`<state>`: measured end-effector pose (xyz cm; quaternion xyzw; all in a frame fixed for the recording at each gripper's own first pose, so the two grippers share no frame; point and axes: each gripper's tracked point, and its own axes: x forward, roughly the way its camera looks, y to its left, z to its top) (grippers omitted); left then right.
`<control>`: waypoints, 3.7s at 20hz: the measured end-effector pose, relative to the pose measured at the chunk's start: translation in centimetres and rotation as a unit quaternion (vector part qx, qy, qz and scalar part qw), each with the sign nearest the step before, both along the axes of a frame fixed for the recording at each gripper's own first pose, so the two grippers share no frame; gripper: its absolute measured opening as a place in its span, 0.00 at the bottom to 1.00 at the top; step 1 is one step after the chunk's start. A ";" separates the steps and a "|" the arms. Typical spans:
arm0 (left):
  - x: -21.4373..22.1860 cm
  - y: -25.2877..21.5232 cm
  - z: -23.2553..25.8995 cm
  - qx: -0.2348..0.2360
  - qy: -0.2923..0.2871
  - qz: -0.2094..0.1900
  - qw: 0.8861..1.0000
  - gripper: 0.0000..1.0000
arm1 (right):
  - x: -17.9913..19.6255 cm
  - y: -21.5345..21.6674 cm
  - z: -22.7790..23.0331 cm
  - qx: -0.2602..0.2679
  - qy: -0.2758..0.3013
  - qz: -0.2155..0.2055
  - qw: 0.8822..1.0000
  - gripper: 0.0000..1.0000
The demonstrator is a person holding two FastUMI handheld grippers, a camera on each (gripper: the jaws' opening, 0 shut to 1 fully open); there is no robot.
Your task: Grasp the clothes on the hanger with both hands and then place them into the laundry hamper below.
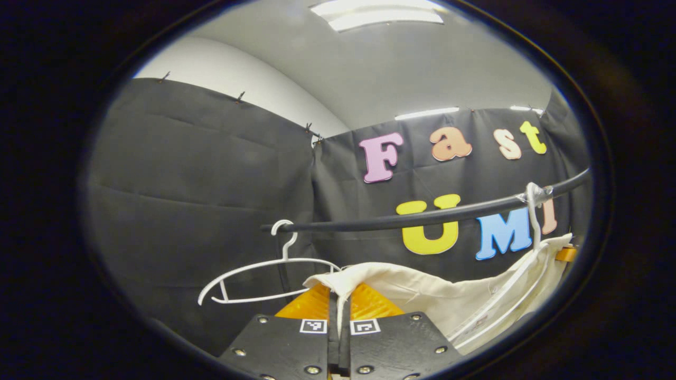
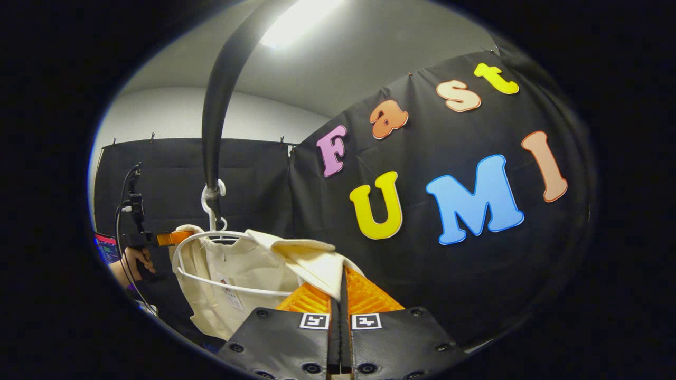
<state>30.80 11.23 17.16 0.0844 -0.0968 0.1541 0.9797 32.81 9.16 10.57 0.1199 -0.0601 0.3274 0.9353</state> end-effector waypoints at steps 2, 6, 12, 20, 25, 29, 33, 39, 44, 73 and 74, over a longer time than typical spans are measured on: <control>-0.6 0.3 -0.7 -0.005 0.006 -0.006 1.000 0.02 | 1.5 -0.4 0.0 -0.007 -0.029 -0.035 0.999 0.01; 0.1 0.2 -2.2 -0.010 0.011 -0.014 1.000 0.01 | 3.8 0.1 -0.3 0.003 -0.057 -0.081 0.995 0.01; 0.8 0.3 -4.9 -0.067 0.011 -0.034 0.997 0.02 | 6.3 0.6 -1.1 0.003 -0.068 -0.110 0.992 0.01; 1.2 1.4 -3.5 -0.033 0.026 -0.055 0.998 0.01 | 7.8 0.5 -0.8 -0.001 -0.095 -0.125 0.988 0.01; 5.3 1.2 -5.8 -0.048 0.064 -0.092 0.993 0.02 | 10.2 1.1 -3.4 -0.019 -0.065 -0.142 0.988 0.00; 3.8 2.6 -8.9 -0.088 0.070 -0.109 0.988 0.02 | 9.2 1.1 -5.9 -0.053 -0.050 -0.153 0.986 0.02; 4.4 3.4 -13.7 -0.108 0.111 -0.127 0.980 0.01 | 7.6 0.9 -9.3 -0.086 -0.018 -0.181 0.980 0.05; 1.0 4.2 -18.7 -0.118 0.154 -0.168 0.967 0.02 | 0.9 -0.7 -13.7 -0.109 0.044 -0.233 0.965 0.01; -2.8 1.4 -18.4 -0.067 0.158 -0.212 0.962 0.01 | -6.4 -2.6 -14.7 -0.110 0.080 -0.284 0.949 0.01; -10.8 -10.6 -46.7 -0.070 0.369 -0.298 0.877 0.01 | -23.6 0.4 -37.7 -0.156 0.375 -0.273 0.872 0.02; -10.8 -10.9 -48.1 -0.063 0.381 -0.293 0.874 0.01 | -23.7 0.8 -38.8 -0.164 0.383 -0.267 0.869 0.02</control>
